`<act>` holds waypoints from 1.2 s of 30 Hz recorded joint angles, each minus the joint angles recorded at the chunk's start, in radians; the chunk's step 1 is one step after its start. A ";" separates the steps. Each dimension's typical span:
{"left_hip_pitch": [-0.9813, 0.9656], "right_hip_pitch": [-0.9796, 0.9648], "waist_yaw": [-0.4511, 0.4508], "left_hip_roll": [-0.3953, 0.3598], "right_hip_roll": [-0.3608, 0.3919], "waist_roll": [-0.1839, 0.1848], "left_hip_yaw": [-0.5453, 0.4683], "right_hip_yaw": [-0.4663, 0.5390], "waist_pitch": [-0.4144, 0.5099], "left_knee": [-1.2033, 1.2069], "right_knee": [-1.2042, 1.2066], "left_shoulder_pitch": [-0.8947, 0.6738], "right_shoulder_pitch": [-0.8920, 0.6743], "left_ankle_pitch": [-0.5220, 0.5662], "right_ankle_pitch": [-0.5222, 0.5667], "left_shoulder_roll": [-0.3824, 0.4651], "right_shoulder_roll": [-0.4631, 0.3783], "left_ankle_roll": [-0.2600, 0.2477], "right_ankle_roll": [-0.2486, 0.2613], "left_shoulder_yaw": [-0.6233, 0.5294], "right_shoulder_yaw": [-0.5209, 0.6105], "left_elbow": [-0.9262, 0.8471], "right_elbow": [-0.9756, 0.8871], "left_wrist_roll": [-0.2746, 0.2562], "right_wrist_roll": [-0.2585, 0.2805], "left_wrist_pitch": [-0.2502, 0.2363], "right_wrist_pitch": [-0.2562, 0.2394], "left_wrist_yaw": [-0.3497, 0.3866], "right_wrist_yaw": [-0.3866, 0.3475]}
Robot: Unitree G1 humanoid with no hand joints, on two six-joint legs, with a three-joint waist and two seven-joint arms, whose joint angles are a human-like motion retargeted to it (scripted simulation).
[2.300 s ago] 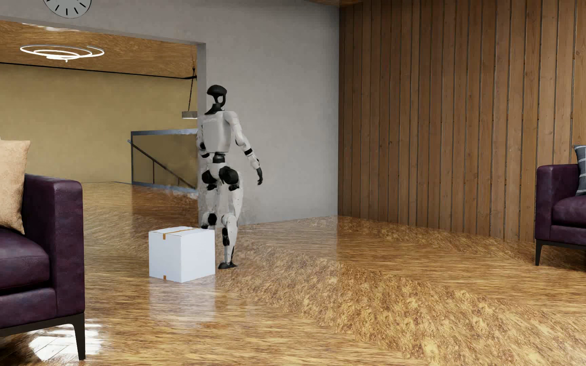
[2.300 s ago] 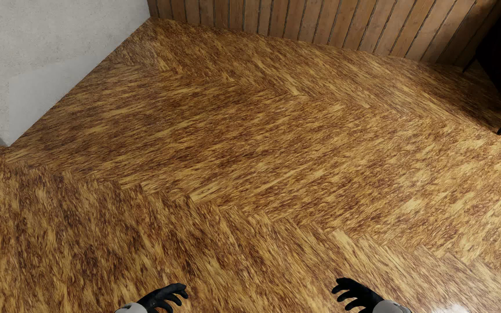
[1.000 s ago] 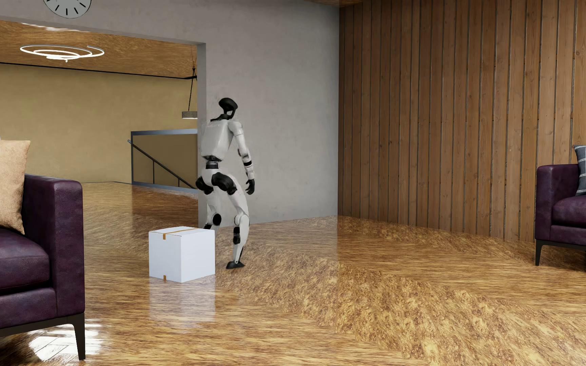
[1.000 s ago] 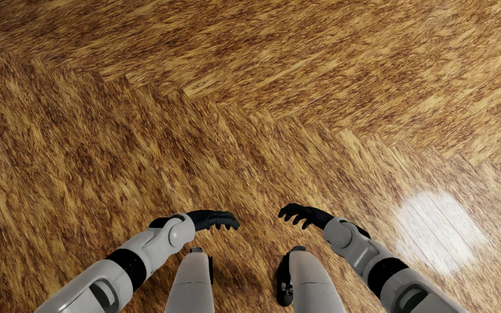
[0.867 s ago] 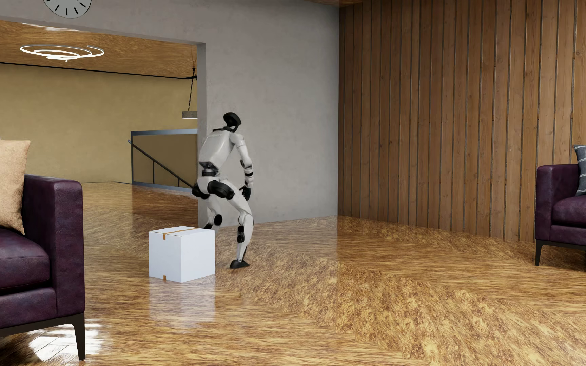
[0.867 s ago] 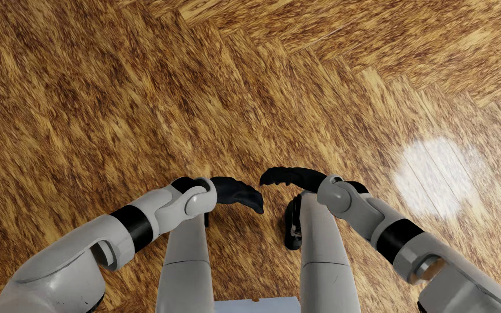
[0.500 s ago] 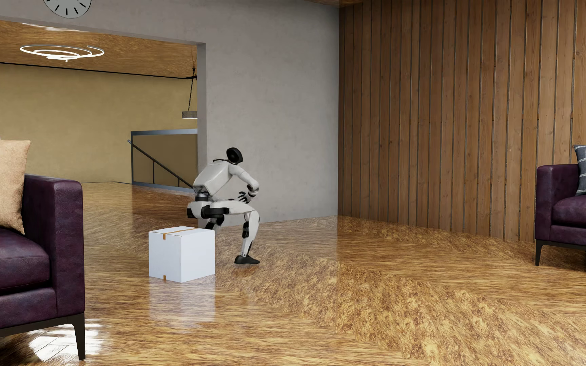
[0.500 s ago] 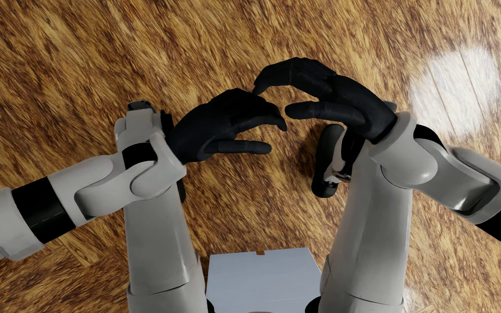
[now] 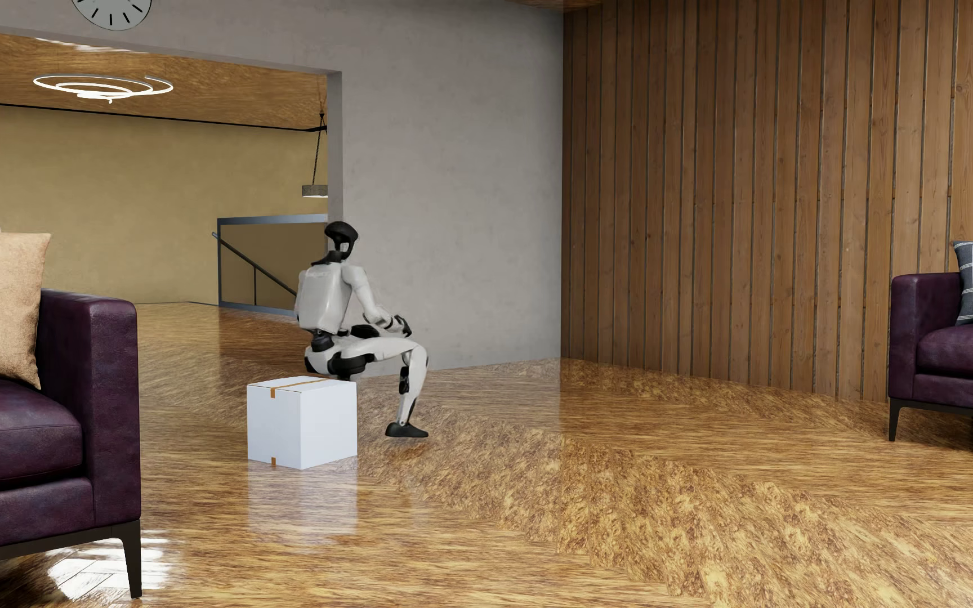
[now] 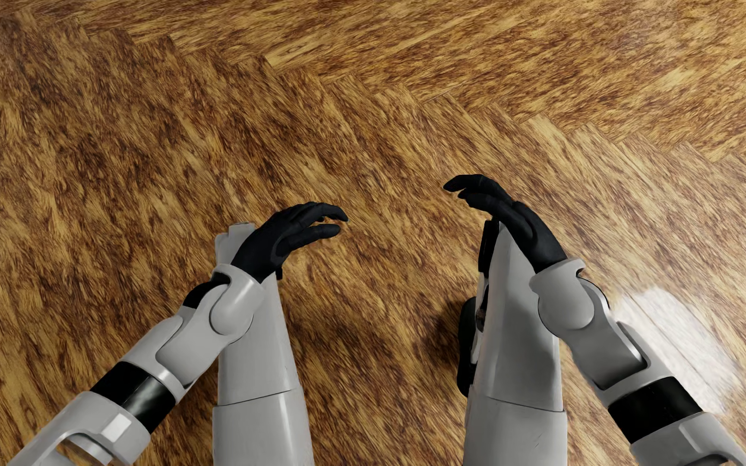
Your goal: Take a seat on the light cyan box
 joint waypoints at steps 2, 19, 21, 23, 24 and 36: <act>0.040 0.033 -0.004 -0.005 0.010 -0.004 0.004 -0.002 -0.028 -0.010 -0.007 0.030 0.025 0.009 0.007 -0.057 0.096 0.008 -0.012 0.034 -0.038 0.069 0.075 -0.004 -0.016 0.007 0.013 -0.014 -0.010; 0.198 0.166 -0.012 -0.015 0.066 -0.034 0.033 -0.033 -0.167 -0.039 -0.027 0.359 0.245 0.039 0.039 -0.172 0.209 0.049 -0.087 0.230 -0.088 0.873 1.022 -0.042 -0.094 0.191 0.199 -0.364 0.224; 0.200 0.174 -0.013 -0.011 0.068 -0.034 0.034 -0.035 -0.172 -0.037 -0.029 0.414 0.313 0.038 0.039 -0.197 0.234 0.050 -0.085 0.264 -0.115 0.895 1.045 -0.048 -0.107 0.197 0.200 -0.361 0.240; 0.198 0.178 -0.014 -0.008 0.071 -0.034 0.032 -0.035 -0.177 -0.036 -0.031 0.467 0.368 0.038 0.040 -0.215 0.250 0.049 -0.082 0.310 -0.138 0.861 1.020 -0.087 -0.105 0.194 0.192 -0.335 0.251; 0.199 0.182 -0.014 -0.007 0.074 -0.034 0.031 -0.036 -0.177 -0.035 -0.033 0.485 0.385 0.038 0.041 -0.220 0.256 0.050 -0.082 0.323 -0.141 0.835 1.002 -0.100 -0.107 0.191 0.191 -0.334 0.263; 0.215 0.214 -0.007 -0.012 0.091 -0.043 0.025 -0.038 -0.159 -0.033 -0.041 0.390 0.306 0.037 0.047 -0.200 0.257 0.055 -0.091 0.248 -0.063 0.765 0.910 -0.073 -0.098 0.168 0.172 -0.295 0.242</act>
